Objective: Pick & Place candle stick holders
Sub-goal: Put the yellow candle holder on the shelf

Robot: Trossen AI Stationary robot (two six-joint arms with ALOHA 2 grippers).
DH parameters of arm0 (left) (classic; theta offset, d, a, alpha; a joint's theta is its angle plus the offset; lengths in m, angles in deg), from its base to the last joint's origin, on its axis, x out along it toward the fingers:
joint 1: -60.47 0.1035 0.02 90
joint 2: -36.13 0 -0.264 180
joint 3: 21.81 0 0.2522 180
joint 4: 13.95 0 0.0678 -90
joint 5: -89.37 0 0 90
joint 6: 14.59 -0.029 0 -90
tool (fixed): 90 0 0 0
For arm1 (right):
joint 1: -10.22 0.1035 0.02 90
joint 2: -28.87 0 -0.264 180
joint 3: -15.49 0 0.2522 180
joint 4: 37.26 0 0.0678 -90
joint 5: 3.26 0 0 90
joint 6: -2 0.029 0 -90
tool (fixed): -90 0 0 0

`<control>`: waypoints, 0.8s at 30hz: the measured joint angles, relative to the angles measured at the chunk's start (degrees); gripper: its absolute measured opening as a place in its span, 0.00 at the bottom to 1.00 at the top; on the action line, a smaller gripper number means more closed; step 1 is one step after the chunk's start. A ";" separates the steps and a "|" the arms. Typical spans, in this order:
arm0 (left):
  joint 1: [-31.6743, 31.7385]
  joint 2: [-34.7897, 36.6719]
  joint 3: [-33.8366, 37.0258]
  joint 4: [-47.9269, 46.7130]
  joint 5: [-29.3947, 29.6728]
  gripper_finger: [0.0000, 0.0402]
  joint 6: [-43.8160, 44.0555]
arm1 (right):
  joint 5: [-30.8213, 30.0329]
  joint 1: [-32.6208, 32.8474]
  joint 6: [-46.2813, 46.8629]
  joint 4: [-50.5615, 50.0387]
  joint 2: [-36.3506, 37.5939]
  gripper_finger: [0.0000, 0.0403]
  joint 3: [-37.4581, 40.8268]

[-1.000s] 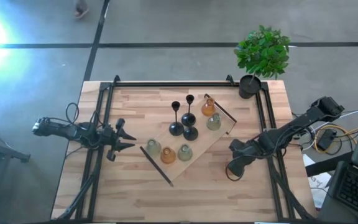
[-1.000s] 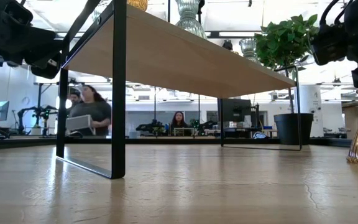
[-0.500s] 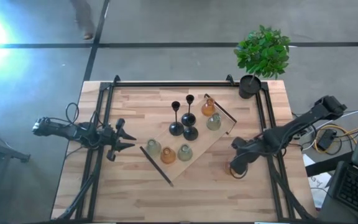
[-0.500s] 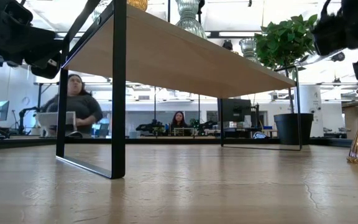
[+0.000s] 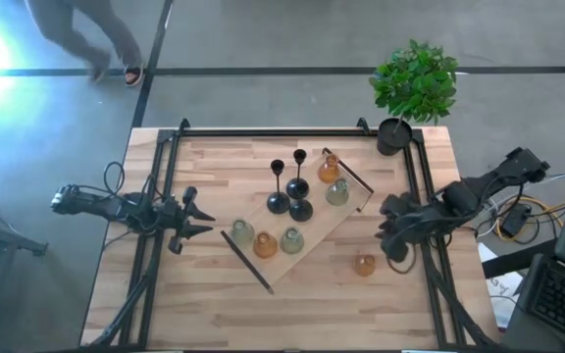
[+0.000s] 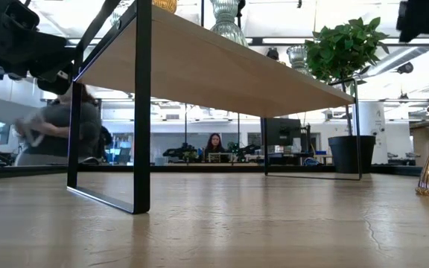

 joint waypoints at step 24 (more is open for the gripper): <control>0.00 0.02 0.00 0.00 0.01 0.30 0.00 | -25.32 49.13 39.87 5.49 -7.19 0.30 25.00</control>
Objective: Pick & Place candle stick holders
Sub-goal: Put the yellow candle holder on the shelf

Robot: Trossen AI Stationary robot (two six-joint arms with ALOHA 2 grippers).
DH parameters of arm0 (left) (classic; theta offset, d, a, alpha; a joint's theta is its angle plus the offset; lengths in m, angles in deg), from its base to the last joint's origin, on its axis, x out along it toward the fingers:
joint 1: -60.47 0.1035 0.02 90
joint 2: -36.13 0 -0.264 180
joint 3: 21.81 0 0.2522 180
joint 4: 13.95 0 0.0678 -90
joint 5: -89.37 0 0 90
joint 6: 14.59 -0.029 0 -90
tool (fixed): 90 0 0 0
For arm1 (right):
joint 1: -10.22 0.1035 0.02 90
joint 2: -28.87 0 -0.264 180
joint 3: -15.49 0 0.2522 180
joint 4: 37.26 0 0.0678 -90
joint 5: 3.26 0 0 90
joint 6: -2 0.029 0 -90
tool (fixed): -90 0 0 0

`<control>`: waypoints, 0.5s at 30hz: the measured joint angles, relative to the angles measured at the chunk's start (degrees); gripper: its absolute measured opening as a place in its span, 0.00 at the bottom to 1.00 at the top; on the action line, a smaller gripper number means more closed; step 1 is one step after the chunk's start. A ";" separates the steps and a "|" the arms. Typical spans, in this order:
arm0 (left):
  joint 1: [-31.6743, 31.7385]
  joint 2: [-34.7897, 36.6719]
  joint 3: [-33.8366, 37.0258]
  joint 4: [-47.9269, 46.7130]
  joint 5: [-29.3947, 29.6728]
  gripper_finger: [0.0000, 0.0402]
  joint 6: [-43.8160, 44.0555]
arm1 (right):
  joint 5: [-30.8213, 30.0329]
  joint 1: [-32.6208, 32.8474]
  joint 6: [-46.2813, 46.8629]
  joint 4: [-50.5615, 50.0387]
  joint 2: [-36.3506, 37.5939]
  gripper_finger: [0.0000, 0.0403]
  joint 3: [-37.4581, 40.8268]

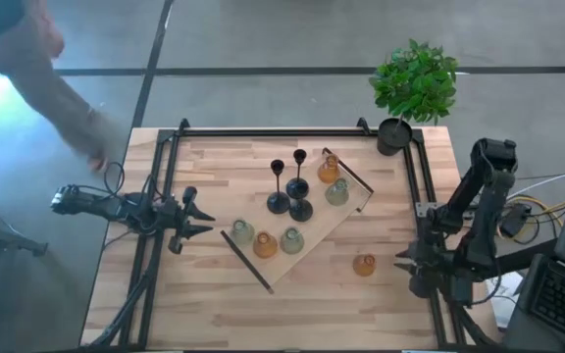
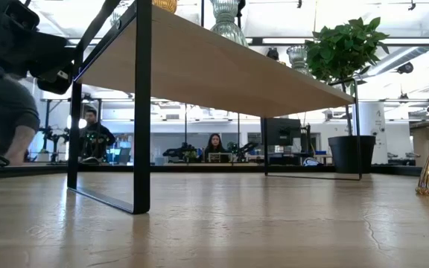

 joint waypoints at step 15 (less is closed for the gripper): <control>0.01 0.00 0.00 0.00 -0.01 0.30 0.00 | -8.86 -1.60 -8.25 36.87 -6.81 0.45 17.11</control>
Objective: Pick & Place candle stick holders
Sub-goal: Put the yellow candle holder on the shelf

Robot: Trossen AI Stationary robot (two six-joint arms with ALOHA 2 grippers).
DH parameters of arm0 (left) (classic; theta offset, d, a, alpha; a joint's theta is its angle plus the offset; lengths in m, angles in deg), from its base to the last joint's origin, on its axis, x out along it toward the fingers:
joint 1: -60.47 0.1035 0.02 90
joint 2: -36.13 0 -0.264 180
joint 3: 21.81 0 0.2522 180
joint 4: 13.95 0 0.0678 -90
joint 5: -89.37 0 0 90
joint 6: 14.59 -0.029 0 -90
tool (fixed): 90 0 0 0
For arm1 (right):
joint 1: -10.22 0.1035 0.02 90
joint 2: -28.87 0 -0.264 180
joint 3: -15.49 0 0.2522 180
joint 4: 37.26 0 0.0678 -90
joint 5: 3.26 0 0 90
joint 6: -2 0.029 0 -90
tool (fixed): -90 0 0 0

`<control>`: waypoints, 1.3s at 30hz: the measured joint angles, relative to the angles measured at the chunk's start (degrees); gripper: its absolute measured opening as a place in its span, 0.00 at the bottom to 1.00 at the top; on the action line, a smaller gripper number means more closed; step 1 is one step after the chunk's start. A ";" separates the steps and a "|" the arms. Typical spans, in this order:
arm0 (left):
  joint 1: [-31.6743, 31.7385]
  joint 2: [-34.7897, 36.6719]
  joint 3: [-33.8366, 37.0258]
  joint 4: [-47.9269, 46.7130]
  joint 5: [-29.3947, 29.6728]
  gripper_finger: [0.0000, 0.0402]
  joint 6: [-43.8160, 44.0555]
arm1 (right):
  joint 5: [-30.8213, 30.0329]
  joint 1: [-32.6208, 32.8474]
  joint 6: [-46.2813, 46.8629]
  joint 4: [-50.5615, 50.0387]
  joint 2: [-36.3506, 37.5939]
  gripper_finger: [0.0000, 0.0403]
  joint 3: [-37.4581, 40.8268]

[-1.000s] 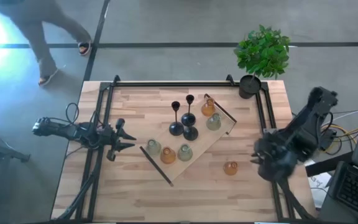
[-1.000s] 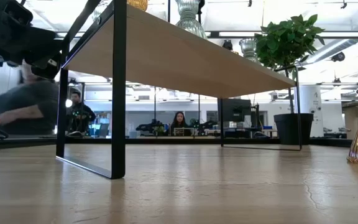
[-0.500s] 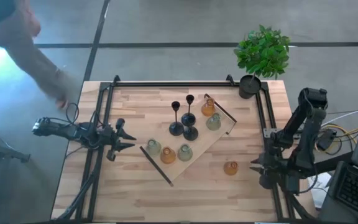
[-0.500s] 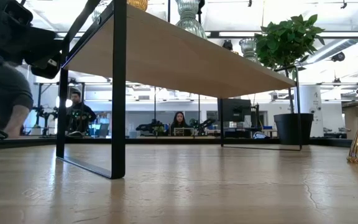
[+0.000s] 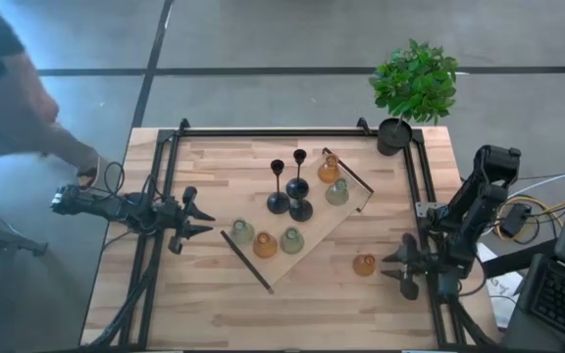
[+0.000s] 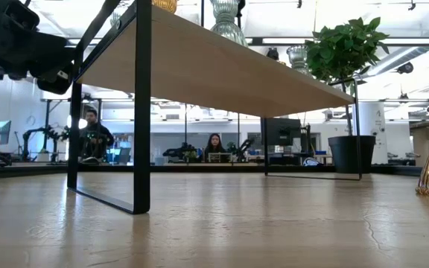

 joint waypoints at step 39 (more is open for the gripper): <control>0.00 -0.02 0.00 0.00 0.00 0.30 0.00 | -4.39 -16.17 -32.28 17.64 -0.16 0.55 -1.00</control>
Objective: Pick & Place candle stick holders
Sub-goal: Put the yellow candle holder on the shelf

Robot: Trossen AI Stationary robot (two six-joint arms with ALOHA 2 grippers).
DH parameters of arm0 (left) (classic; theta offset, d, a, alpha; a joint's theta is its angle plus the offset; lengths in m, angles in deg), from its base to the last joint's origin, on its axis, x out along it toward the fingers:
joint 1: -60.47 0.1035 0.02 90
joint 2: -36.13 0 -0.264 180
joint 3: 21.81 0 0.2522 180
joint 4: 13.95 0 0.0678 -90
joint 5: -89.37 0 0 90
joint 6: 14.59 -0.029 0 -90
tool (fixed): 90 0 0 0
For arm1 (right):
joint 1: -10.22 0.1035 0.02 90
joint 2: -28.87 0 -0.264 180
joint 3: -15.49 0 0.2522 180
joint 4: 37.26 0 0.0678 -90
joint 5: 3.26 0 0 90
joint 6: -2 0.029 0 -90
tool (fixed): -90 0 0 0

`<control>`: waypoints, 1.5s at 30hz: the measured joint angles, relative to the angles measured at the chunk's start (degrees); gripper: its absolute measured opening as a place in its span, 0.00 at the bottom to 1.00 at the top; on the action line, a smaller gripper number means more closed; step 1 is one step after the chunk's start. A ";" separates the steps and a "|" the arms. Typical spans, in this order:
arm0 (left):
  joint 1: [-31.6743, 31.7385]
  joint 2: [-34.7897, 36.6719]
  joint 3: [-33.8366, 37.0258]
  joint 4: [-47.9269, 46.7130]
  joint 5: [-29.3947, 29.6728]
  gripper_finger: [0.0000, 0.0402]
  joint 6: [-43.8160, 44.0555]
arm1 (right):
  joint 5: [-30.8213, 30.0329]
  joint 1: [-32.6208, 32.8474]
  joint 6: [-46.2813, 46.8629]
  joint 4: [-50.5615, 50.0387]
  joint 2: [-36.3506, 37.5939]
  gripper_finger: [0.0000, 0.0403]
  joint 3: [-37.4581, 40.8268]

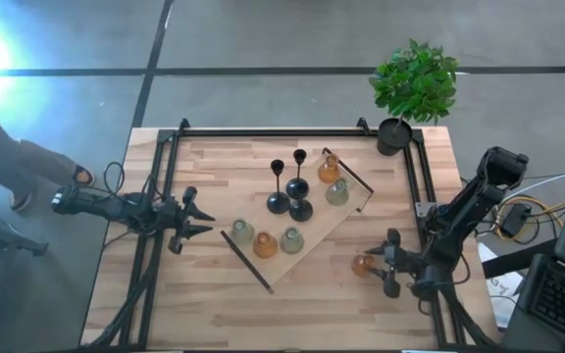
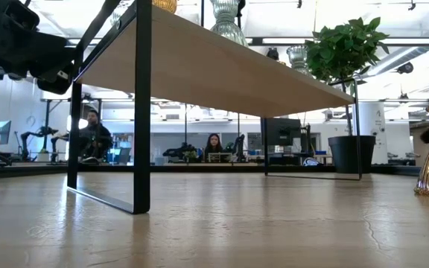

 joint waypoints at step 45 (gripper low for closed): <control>-0.01 0.02 0.00 0.00 0.02 0.30 0.00 | 19.48 -29.04 -38.84 3.31 5.17 0.28 -23.00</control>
